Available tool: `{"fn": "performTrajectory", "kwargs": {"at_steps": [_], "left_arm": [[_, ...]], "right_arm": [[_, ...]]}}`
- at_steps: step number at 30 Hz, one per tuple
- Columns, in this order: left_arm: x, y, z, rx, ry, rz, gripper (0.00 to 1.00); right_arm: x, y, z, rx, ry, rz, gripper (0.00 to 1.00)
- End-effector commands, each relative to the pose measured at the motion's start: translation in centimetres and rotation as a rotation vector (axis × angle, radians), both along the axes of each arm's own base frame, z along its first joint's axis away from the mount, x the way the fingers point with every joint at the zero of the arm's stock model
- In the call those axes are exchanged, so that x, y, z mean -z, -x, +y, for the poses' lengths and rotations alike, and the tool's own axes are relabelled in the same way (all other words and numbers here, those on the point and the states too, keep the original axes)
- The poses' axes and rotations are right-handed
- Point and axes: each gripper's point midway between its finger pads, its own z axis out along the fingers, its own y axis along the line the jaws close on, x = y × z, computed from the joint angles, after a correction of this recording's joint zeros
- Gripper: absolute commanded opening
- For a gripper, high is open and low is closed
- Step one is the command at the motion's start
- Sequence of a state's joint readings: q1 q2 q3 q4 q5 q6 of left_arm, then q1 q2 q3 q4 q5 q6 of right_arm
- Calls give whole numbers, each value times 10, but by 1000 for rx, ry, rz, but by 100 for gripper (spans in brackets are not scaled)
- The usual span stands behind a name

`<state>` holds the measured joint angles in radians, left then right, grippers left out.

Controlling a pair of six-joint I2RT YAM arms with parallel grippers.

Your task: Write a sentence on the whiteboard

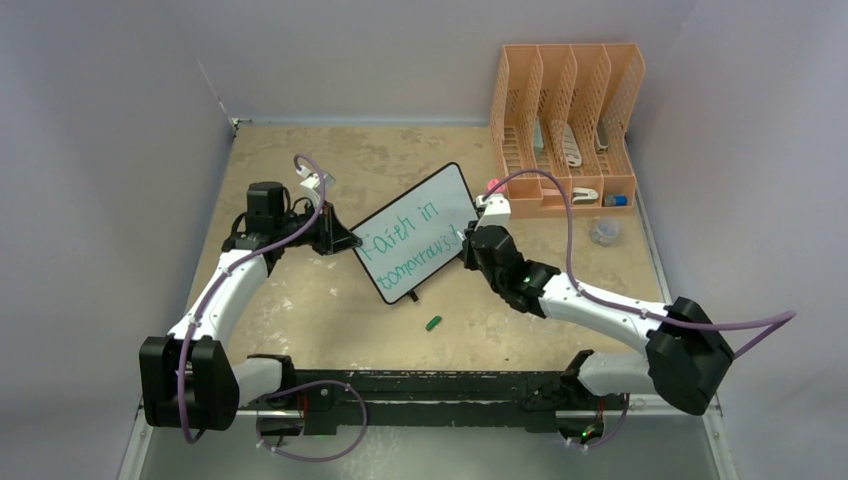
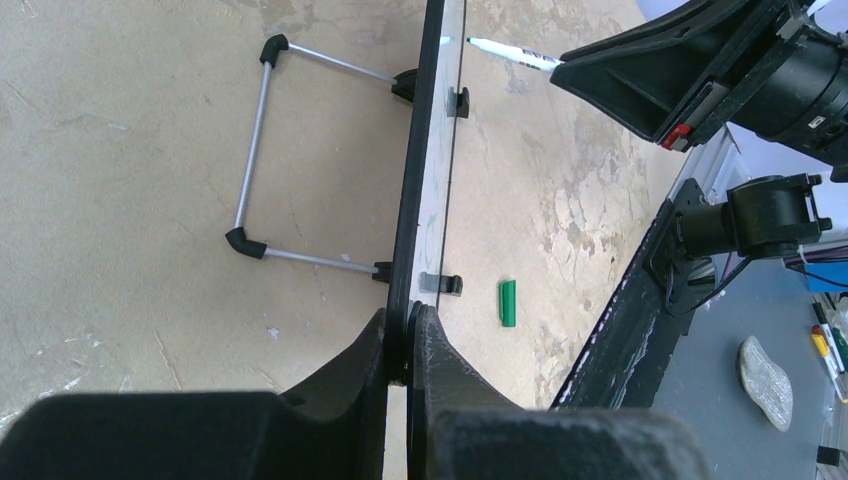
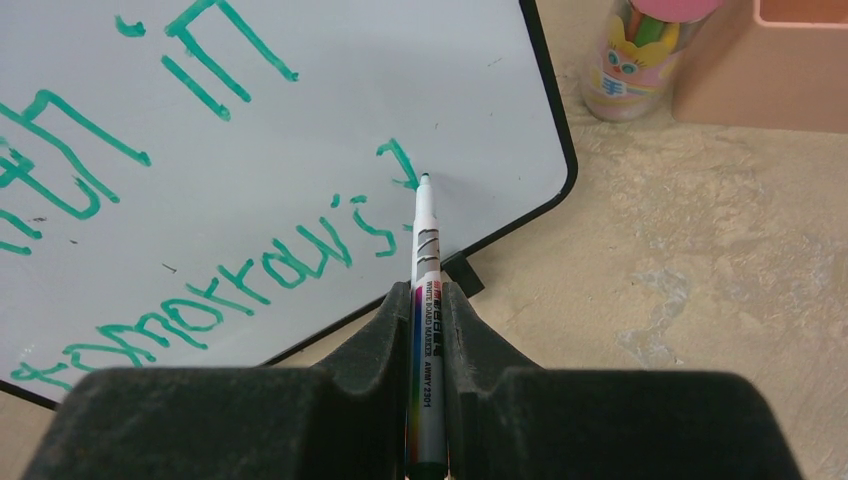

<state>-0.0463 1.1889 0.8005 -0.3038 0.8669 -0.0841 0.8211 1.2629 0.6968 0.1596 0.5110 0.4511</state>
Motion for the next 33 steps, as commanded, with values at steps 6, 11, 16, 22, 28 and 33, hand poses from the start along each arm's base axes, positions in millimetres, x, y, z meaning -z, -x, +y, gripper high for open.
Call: {"fn": "performTrajectory", "kwargs": {"at_steps": [6,11,16,22,28,33], "left_arm": [[16,-15,22,-81,-123,-37,0],[17,-15,22,-82,-124,-35,0],[18,-15,22,-81,-123,-34,0],[18,-16,22,-82,-125,-35,0],[18,-16,22,-83,-126,-33,0],[18,-16,22,-82,-126,-34,0]], "right_arm": [[-35,-21,7,27,-57,-95,0],[-35,-24,10,18,-55,-94,0],[-29,-22,12,7,-50,-79,0],[-19,-16,7,9,-48,-50,0],[-14,-9,4,6,-50,-29,0],[-8,-7,0,18,-42,-17,0]]}}
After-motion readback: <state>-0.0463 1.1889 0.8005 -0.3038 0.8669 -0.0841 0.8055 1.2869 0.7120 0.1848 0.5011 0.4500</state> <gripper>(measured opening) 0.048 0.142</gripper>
